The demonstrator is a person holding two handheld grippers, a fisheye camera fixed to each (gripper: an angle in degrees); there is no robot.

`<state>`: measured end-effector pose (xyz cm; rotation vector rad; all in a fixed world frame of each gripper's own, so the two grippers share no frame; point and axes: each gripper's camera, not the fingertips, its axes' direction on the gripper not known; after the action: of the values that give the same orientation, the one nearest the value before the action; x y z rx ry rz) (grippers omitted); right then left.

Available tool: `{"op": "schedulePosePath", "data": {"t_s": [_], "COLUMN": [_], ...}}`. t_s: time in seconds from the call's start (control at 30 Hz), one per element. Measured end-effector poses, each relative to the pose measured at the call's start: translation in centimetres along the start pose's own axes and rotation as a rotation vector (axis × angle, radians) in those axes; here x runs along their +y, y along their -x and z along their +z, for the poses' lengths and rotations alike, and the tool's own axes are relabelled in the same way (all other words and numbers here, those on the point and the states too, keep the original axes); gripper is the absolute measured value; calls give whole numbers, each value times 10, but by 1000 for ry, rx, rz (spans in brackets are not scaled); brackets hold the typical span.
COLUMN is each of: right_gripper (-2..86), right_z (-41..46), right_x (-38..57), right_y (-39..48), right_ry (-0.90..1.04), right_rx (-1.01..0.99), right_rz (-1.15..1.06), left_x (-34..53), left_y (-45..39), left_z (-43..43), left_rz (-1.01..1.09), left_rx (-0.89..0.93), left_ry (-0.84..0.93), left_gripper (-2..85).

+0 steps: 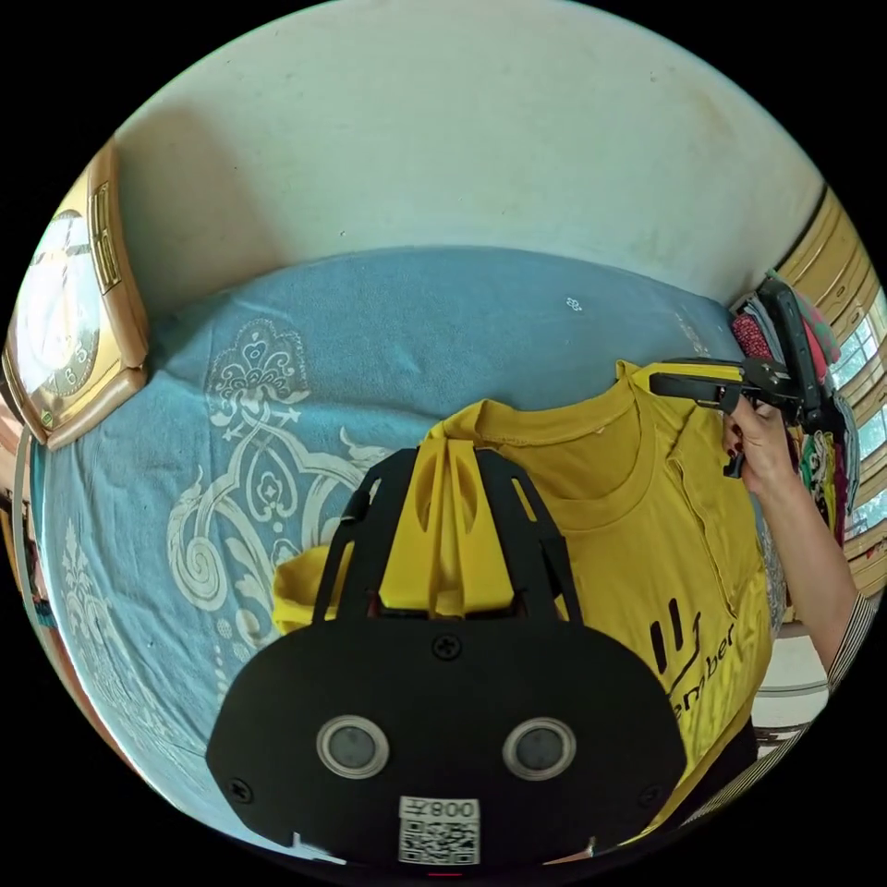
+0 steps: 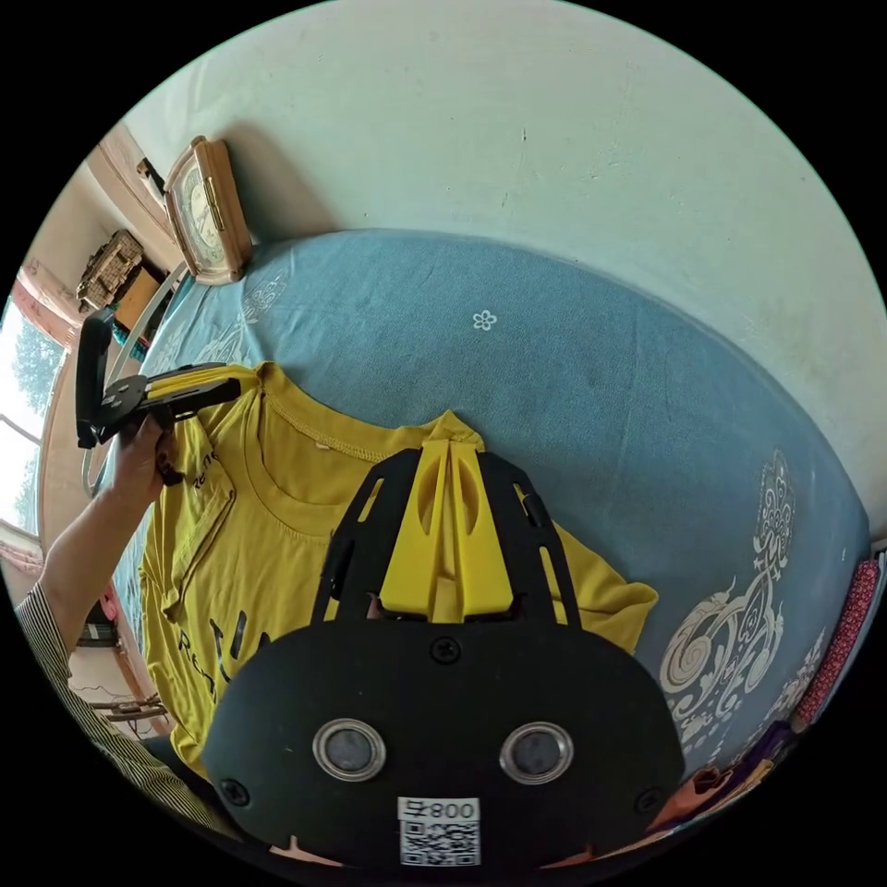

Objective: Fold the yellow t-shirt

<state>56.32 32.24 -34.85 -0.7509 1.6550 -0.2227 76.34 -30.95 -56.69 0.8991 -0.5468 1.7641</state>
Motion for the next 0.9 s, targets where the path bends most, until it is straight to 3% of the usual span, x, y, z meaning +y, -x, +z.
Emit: {"op": "schedulePosePath", "data": {"t_s": [0.17,0.3,0.5,0.7,0.9], "right_gripper": [1,1,2,1,1], "right_z": [-38,-6,-62,-115,-139], "right_x": [65,90,167,345,534], "right_y": [-4,-24,-47,-60,-53], "right_ry": [-103,53,-152,-201,-67], "right_rx": [-19,37,-85,-208,-338], "right_rz": [-30,6,79,160,350], "left_x": [30,27,82,273,472], "left_y": [-16,-15,-8,14,18], "left_z": [-46,-33,-121,-215,-286], "left_rz": [5,-10,-38,-188,-493], "left_rx": [31,16,178,309,460], "left_ry": [-117,11,-97,-64,55], "left_gripper": [3,3,3,4,4]}}
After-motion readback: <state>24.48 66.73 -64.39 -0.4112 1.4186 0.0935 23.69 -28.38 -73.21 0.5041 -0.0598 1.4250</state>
